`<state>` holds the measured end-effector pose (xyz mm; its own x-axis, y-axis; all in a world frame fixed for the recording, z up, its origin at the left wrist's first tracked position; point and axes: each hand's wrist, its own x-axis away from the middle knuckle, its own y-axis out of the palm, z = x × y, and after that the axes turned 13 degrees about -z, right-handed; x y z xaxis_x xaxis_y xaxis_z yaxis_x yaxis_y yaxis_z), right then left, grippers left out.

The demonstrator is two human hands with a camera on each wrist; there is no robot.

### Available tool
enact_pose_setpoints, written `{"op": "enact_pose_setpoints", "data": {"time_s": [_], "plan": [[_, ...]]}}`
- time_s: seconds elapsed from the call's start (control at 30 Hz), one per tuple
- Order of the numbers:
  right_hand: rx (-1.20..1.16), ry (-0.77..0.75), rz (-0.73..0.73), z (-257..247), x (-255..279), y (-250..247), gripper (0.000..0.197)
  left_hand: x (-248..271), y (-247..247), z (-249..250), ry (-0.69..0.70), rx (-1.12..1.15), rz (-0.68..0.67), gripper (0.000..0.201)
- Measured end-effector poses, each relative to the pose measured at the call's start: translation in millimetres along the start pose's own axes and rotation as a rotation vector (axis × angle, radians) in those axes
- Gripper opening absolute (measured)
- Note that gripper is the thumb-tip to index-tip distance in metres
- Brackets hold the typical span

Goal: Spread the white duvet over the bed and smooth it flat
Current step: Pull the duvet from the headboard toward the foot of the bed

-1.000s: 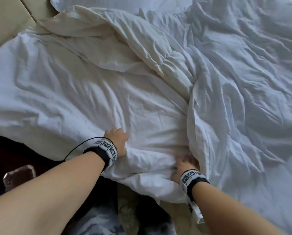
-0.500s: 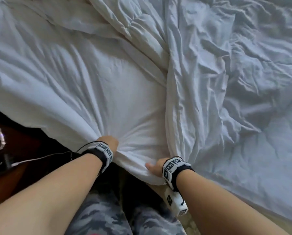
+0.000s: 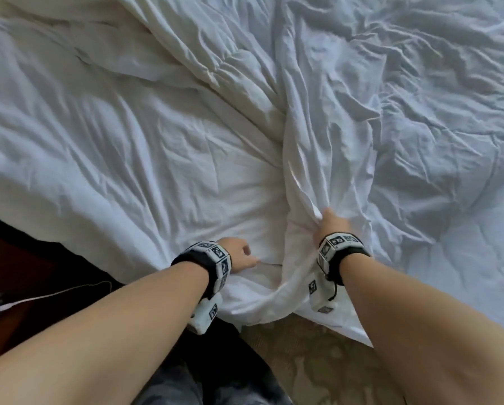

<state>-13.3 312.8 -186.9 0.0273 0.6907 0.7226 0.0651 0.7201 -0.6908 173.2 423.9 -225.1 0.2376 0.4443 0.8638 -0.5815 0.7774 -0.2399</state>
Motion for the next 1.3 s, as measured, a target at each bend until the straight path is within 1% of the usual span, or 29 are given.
{"op": "enact_pose_setpoints", "data": {"time_s": [0.07,0.1,0.17,0.2,0.23,0.27,0.3,0.33,0.4,0.43,0.47,0.5,0.53,0.57,0.6,0.63,0.67,0.73,0.8,0.87,0.9,0.93,1.0,1.07,1.13,1.17,1.2,1.23,1.3], "plan": [[-0.087,-0.026,-0.007,8.7,15.3,3.2,0.025,-3.7,-17.1,29.3,0.042,0.273,0.046,0.066],[-0.146,-0.049,-0.005,10.8,22.7,5.2,0.025,-6.8,-26.8,44.7,0.077,0.450,0.050,0.076],[-0.319,-0.110,-0.011,13.9,42.7,2.0,0.030,-9.8,-50.9,79.2,0.124,0.733,0.055,0.106],[-0.396,-0.123,-0.001,15.3,55.4,-3.4,0.029,-14.3,-63.4,98.4,0.125,0.800,0.057,0.120],[-0.440,-0.137,0.004,13.7,67.7,-7.2,0.028,-17.7,-72.7,113.4,0.131,0.839,0.075,0.126],[-0.469,-0.143,0.004,13.9,78.9,-11.4,0.025,-19.2,-80.7,129.0,0.145,0.850,0.090,0.123],[-0.503,-0.149,0.002,18.9,89.2,-17.9,0.023,-17.3,-86.8,148.6,0.164,0.837,0.093,0.111],[-0.550,-0.169,-0.007,21.4,97.9,-22.8,0.023,-16.0,-90.3,161.4,0.189,0.788,0.098,0.092],[-0.588,-0.200,-0.074,37.8,112.6,-40.2,0.020,-6.5,-87.3,190.2,0.247,0.582,0.079,0.055],[-0.528,-0.208,-0.108,47.8,117.6,-52.3,0.016,1.4,-81.8,201.4,0.286,0.470,0.055,0.046],[-0.464,-0.189,-0.093,58.6,120.5,-67.3,0.014,9.6,-75.3,212.5,0.335,0.349,0.023,0.042],[-0.428,-0.149,-0.017,71.0,120.1,-83.1,0.010,20.3,-66.8,221.4,0.379,0.205,-0.002,0.040],[-0.463,-0.089,0.096,82.3,118.7,-100.5,0.007,29.2,-55.3,231.7,0.438,0.051,-0.031,0.038],[-0.535,-0.047,0.203,91.3,116.3,-117.9,0.012,38.2,-42.5,241.0,0.492,-0.097,-0.056,0.037],[-0.610,-0.025,0.259,98.1,112.4,-133.2,0.025,47.4,-28.3,249.1,0.554,-0.235,-0.089,0.038],[-0.655,-0.027,0.238,100.6,110.4,-149.1,0.042,56.1,-12.6,256.4,0.565,-0.387,-0.096,0.039],[-0.617,-0.027,0.151,98.3,105.9,-158.6,0.060,57.9,1.5,258.7,0.553,-0.510,-0.093,0.041],[-0.394,-0.056,-0.060,88.2,96.0,-168.4,0.089,53.4,32.0,257.3,0.527,-0.689,-0.065,0.047],[-0.162,-0.068,-0.192,82.6,76.4,-161.6,0.111,33.2,57.9,256.4,0.484,-0.736,-0.093,0.060],[0.041,-0.036,-0.270,86.8,52.5,-147.7,0.120,4.7,78.8,253.0,0.425,-0.628,-0.182,0.062],[0.121,-0.025,-0.293,90.4,43.3,-138.2,0.119,-5.0,83.1,250.7,0.394,-0.493,-0.207,0.058],[0.176,-0.014,-0.303,96.8,34.9,-128.9,0.116,-9.4,82.9,249.6,0.369,-0.351,-0.190,0.052],[0.234,-0.029,-0.299,114.1,20.3,-108.7,0.106,-9.6,89.8,254.9,0.284,-0.253,-0.175,0.038],[0.184,-0.074,-0.300,126.6,9.5,-91.1,0.086,-6.1,101.5,260.6,0.289,-0.341,-0.044,0.039],[0.200,-0.150,-0.250,137.9,-3.6,-73.5,0.057,-5.3,110.3,262.8,0.210,-0.446,-0.043,0.044],[0.252,-0.180,-0.225,142.1,-8.1,-68.1,0.042,-7.0,112.9,261.1,0.216,-0.413,-0.044,0.042],[0.313,-0.215,-0.211,148.9,-11.2,-62.4,0.031,-7.8,114.1,259.0,0.222,-0.287,-0.032,0.039],[0.328,-0.227,-0.211,155.1,-11.8,-60.8,0.026,-13.7,111.2,252.3,0.227,-0.149,-0.001,0.035],[0.248,-0.244,-0.254,172.9,-9.0,-57.6,0.028,-13.2,105.7,238.4,0.160,0.281,0.095,0.018]]}}
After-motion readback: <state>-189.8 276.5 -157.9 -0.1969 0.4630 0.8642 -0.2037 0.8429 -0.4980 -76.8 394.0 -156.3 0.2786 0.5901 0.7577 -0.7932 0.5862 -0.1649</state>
